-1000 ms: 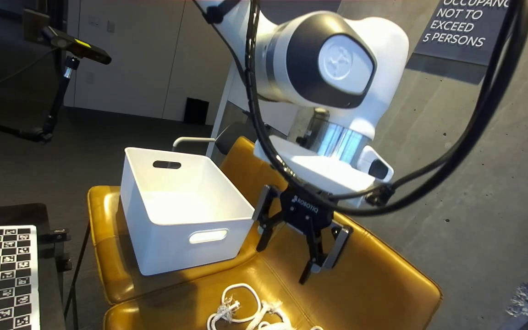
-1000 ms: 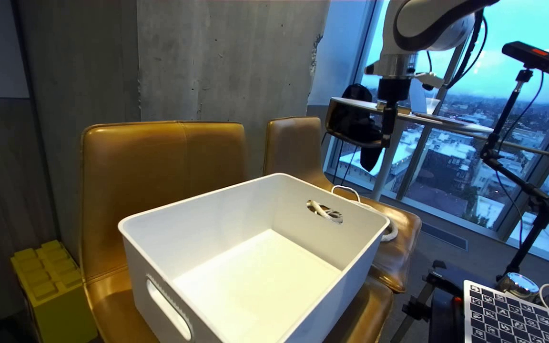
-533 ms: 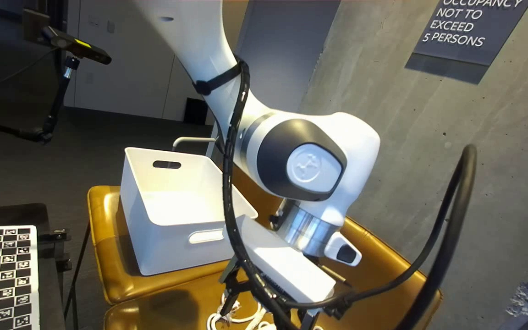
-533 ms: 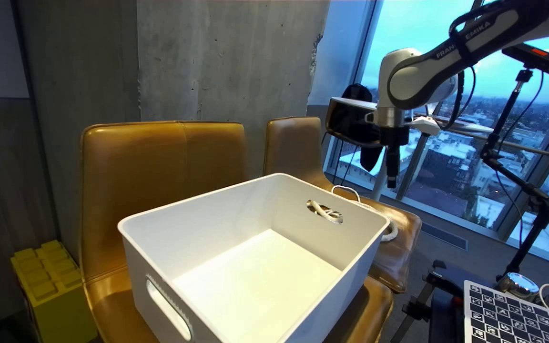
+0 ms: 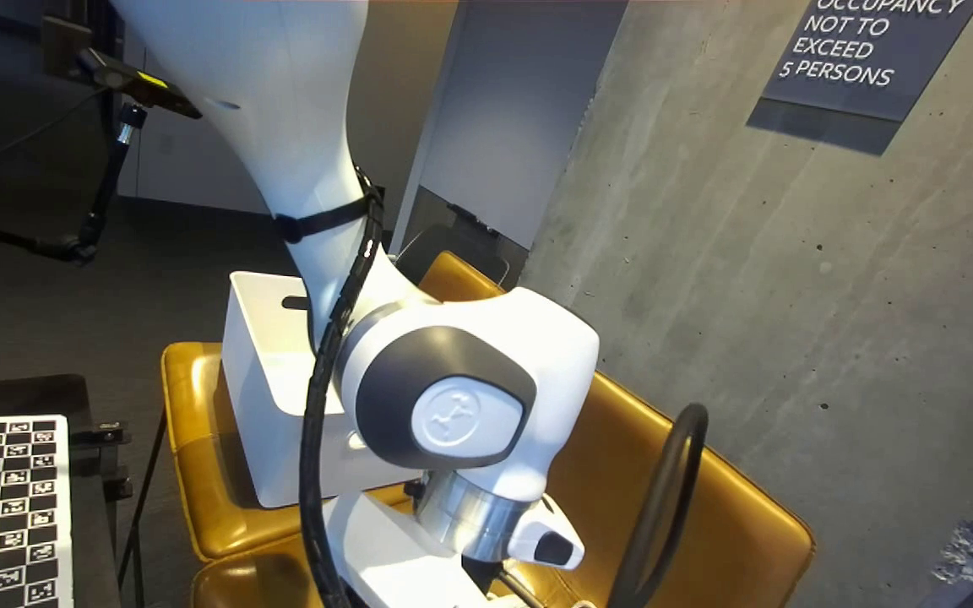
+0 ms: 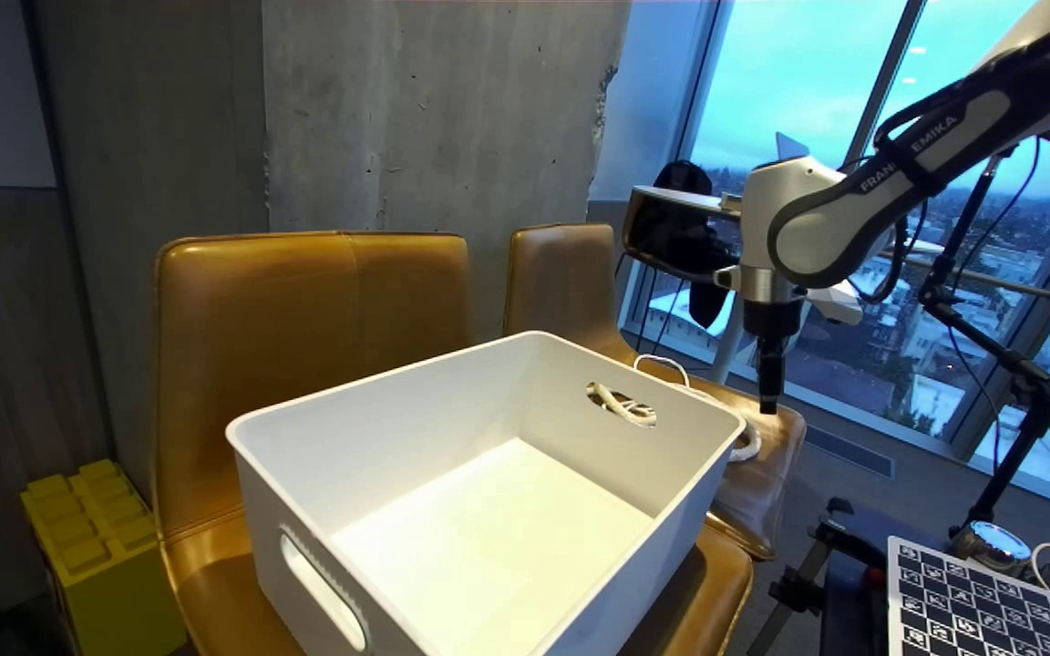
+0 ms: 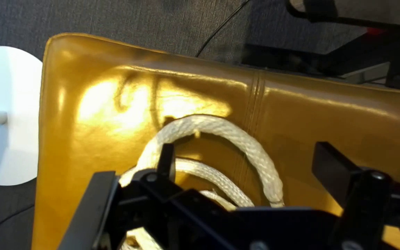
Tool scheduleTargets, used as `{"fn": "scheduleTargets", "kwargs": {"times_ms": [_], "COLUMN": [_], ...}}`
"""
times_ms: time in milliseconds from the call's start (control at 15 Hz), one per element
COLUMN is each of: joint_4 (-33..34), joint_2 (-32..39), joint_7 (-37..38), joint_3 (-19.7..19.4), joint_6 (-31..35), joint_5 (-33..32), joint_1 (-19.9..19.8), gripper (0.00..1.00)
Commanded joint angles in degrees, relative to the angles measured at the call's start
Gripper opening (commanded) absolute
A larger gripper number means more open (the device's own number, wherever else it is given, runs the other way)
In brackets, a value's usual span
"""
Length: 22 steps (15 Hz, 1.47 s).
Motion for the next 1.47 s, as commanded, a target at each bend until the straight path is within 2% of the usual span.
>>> {"fn": "scheduleTargets", "kwargs": {"times_ms": [0,267,667,1400], "joint_4": [-1.65,-1.74,-0.22,2.25], "joint_2": [2.31,4.67,7.29,13.84], "joint_7": [2.51,3.93,6.12,9.81], "joint_3": [-2.33,-3.68,-3.59,-4.81], "joint_6": [7.02,13.26,19.56,23.69], "joint_5": [-3.05,-3.23,-1.86,-1.46], "joint_1": [-0.53,-1.04,-1.17,-1.21], "gripper": [1.00,1.00,1.00,1.00]}}
